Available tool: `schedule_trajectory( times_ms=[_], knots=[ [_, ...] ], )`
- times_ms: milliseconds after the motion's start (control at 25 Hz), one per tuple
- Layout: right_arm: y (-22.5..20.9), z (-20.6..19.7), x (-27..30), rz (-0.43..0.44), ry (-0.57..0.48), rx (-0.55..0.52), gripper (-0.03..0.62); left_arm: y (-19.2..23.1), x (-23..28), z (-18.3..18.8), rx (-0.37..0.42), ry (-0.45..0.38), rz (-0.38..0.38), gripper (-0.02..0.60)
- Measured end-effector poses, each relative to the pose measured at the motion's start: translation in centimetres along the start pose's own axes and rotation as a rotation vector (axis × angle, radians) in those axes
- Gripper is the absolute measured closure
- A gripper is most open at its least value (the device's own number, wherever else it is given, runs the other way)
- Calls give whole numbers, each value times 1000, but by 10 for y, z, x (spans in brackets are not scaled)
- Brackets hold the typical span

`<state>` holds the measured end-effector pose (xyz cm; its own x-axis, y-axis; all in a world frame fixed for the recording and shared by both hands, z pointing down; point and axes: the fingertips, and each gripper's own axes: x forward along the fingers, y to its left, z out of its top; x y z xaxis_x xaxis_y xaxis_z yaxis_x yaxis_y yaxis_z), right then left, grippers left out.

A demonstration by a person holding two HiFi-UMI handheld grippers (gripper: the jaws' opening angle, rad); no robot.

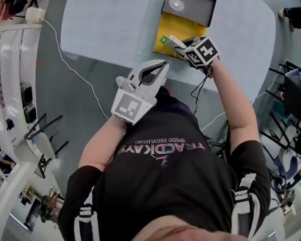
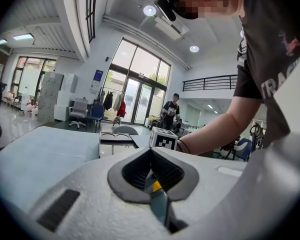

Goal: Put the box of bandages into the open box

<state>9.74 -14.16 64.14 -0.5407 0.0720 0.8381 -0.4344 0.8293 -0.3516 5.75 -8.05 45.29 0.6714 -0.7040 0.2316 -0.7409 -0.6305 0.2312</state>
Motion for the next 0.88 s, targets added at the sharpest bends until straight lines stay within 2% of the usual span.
schedule_trajectory(
  times_ms=[440, 600, 880],
  knots=[
    [-8, -5, 15, 79, 100, 49, 503, 7, -5, -10, -23, 11, 18, 565],
    [-14, -1, 12, 61, 104, 40, 500, 5, -3, -9, -25, 14, 9, 565],
    [-28, 5, 13, -29, 93, -6, 442, 9, 2, -11, -31, 22, -5, 565]
  ],
)
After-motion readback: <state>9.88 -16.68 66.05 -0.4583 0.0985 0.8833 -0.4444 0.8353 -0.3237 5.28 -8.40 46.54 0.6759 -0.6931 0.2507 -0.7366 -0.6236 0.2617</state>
